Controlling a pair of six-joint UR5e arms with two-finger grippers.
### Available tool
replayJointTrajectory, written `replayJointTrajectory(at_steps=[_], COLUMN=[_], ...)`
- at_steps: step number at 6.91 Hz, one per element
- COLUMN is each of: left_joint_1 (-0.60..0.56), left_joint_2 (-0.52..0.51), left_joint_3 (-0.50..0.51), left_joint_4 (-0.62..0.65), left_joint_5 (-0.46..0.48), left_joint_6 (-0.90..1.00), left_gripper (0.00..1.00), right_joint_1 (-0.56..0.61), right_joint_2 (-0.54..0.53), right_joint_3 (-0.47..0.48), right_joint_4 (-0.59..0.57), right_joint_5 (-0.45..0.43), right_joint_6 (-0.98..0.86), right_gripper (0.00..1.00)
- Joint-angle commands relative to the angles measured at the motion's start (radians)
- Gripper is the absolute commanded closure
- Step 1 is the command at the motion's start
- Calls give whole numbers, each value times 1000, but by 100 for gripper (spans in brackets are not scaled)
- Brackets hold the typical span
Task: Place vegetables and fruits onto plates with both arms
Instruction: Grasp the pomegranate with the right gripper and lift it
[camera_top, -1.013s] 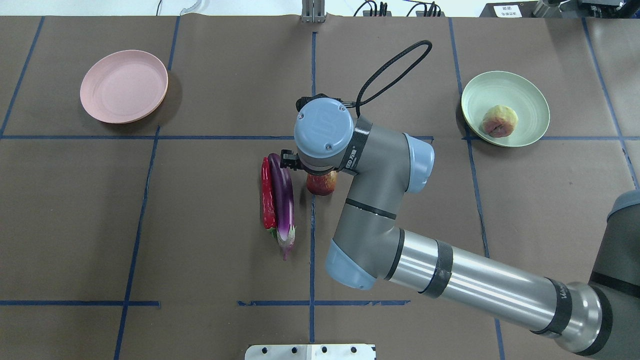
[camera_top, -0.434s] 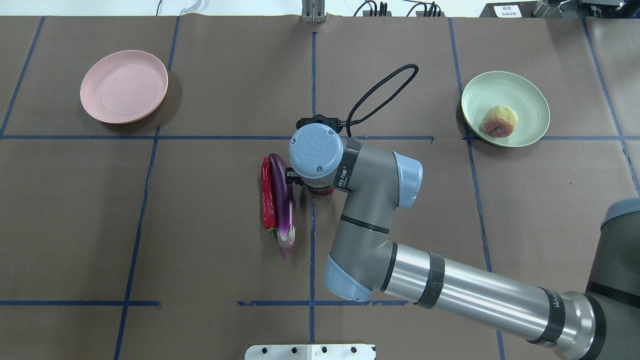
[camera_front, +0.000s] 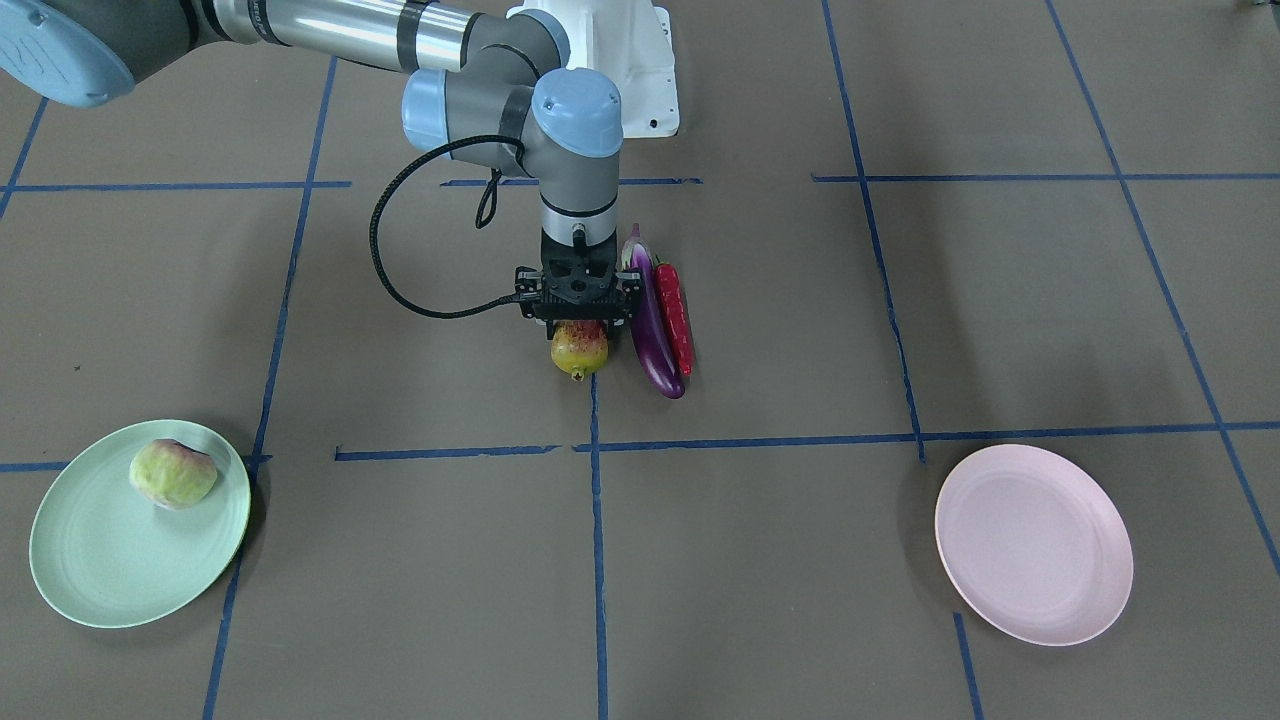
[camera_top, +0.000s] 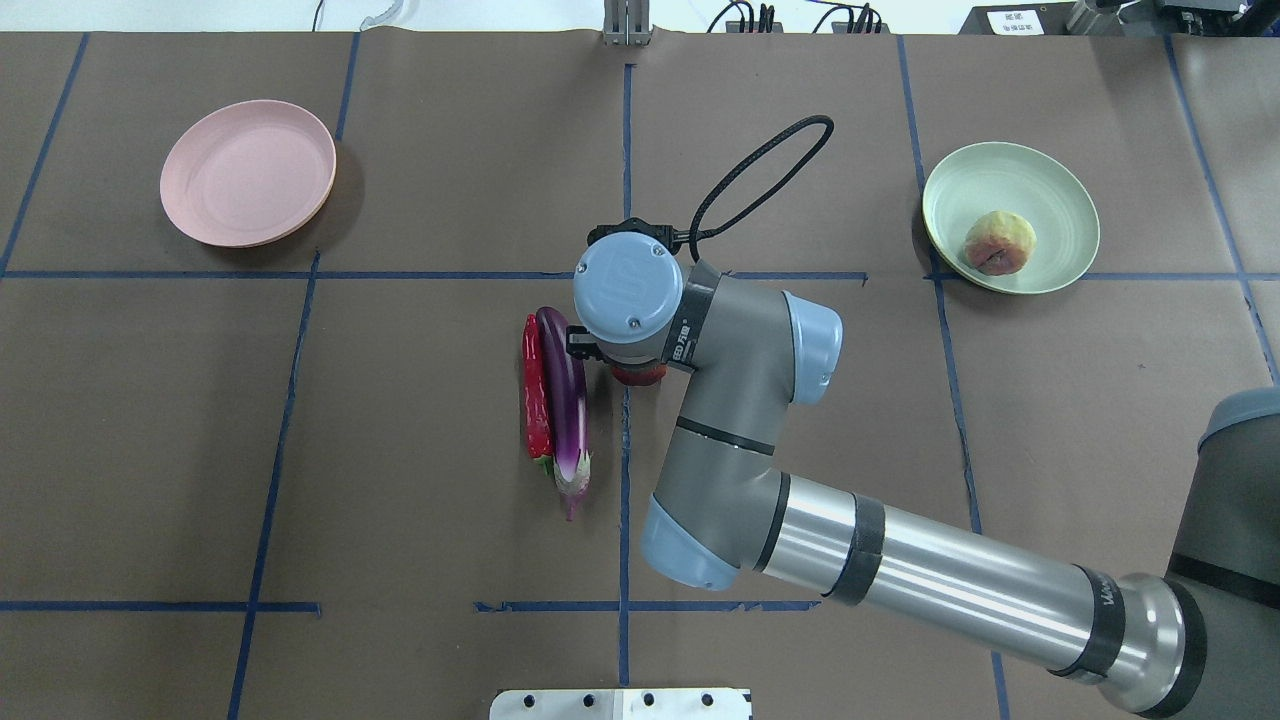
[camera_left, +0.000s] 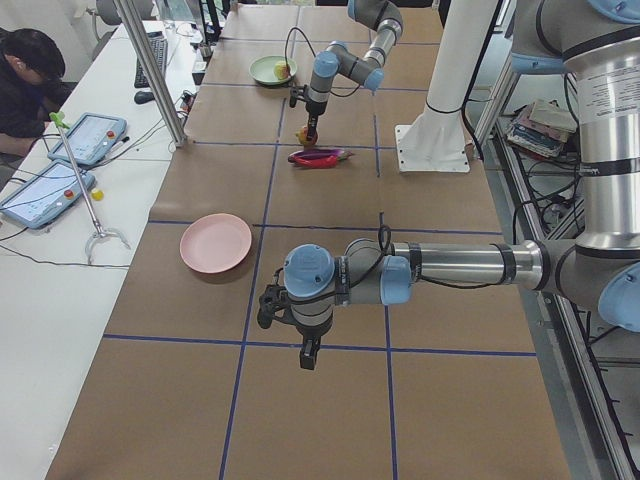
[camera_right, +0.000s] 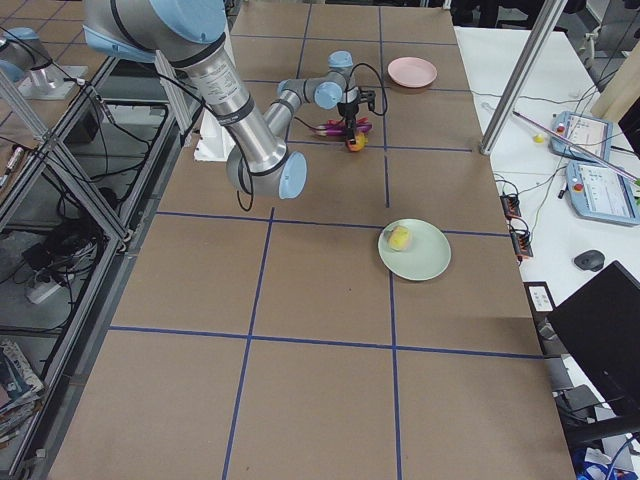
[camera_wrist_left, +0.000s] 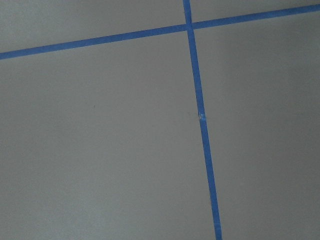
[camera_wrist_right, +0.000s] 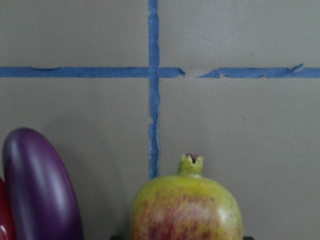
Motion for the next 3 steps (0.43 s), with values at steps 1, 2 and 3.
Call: replayJointTrajectory(at_steps=[1,2,3], left_joint_1=[0,0,0], left_joint_2=[0,0,0], left_joint_3=[0,2,0], left_joint_4=[0,0,0], left_joint_5=[0,0,0], left_joint_6=[0,-2,-2], left_gripper=[0,0,0], right_joint_1=[146,249,360], right_joint_2=[-16,-56,-123], right_joint_3=[27,27,27], right_joint_4=[-3,-2,11], right_joint_5=[139,216,303], right_joint_6=[-120,-272,-457], right_gripper=[98,98,98])
